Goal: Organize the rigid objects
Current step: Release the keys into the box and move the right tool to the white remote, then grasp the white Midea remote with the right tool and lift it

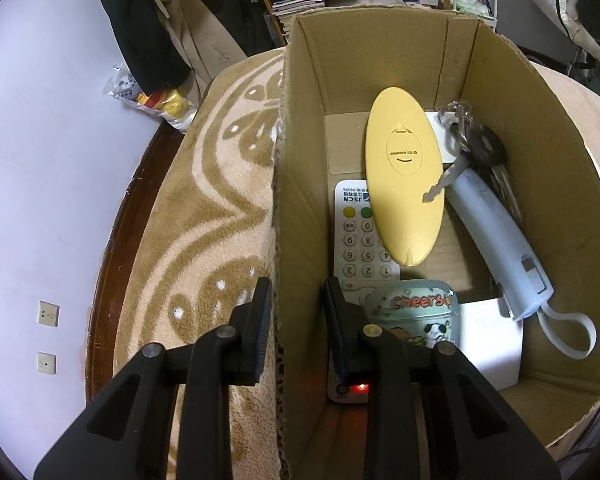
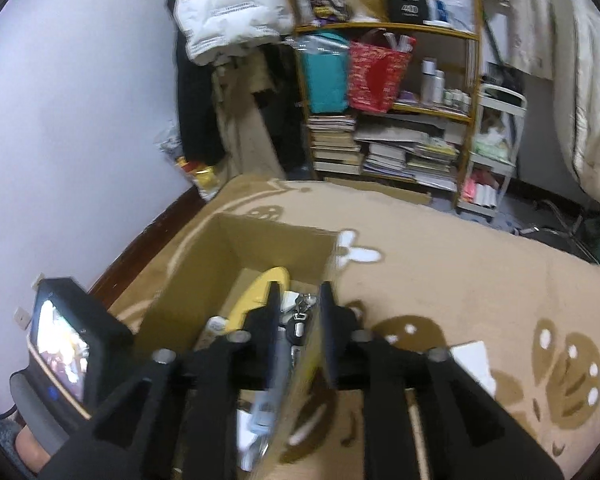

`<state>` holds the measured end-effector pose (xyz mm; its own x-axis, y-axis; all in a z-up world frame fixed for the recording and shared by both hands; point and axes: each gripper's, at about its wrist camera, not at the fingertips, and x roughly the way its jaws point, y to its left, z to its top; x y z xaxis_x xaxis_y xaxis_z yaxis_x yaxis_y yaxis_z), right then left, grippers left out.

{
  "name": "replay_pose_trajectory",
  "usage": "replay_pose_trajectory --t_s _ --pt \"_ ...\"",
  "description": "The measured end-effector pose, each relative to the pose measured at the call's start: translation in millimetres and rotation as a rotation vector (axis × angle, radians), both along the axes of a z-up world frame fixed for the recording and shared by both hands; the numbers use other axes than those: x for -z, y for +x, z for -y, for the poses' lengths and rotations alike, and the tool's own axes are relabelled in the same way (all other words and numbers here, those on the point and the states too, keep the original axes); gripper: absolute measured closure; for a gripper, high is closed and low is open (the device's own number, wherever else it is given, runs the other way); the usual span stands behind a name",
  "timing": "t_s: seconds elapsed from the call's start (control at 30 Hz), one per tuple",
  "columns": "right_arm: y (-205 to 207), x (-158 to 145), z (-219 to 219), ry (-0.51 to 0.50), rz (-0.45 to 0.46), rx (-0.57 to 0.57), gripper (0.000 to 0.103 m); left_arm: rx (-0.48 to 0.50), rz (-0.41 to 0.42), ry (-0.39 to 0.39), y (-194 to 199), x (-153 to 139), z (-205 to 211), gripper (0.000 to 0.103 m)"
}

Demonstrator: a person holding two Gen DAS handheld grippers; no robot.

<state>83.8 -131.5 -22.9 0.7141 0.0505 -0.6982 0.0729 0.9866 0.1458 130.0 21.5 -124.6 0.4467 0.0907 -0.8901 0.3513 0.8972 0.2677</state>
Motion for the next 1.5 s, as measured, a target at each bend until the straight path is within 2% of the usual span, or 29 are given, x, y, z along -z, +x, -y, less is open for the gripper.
replay_pose_trajectory --t_s 0.03,0.07,0.2,0.27,0.47,0.67,0.9,0.93,1.0,1.03,1.07,1.13,1.23,1.5 --pt "-2 0 8 0.003 0.005 0.023 0.048 0.001 0.0 -0.002 0 0 0 0.077" --pt "-3 0 15 0.004 0.011 0.039 0.038 0.002 0.0 -0.002 0 -1 0 0.077" --pt "-10 8 42 -0.02 -0.007 0.094 0.025 0.003 0.001 0.0 -1 -1 0 0.077" --pt "-11 13 55 -0.035 -0.014 0.118 0.011 0.002 0.002 -0.001 -1 -1 0 0.077" --pt "-16 42 103 -0.022 -0.086 0.234 0.003 0.004 0.002 0.002 -1 -1 0 0.077" --pt "-23 95 140 0.045 -0.2 0.332 0.003 0.005 0.003 0.003 -1 -1 0 0.077" --pt "-30 132 153 0.076 -0.256 0.356 0.003 0.002 0.001 0.003 -1 -2 -1 0.076" --pt "-30 135 153 0.085 -0.266 0.354 0.005 0.001 0.001 0.002 -1 -2 -1 0.076" --pt "-29 144 154 0.096 -0.292 0.352 0.017 0.001 0.0 0.001 -1 -2 -1 0.076" --pt "-28 148 153 0.097 -0.309 0.354 0.03 0.001 0.001 0.002 -1 -2 -1 0.076" --pt "-28 154 153 0.085 -0.335 0.359 0.037 0.002 0.001 0.003 -1 -2 -1 0.076" --pt "-30 153 150 0.051 -0.326 0.356 0.04 0.003 0.003 0.006 -1 -2 -1 0.076" --pt "-31 149 149 0.045 -0.317 0.366 0.052 0.006 0.005 0.011 -2 -2 -1 0.076" --pt "-30 131 142 0.033 -0.267 0.365 0.052 0.011 0.009 0.016 -3 -1 0 0.076"
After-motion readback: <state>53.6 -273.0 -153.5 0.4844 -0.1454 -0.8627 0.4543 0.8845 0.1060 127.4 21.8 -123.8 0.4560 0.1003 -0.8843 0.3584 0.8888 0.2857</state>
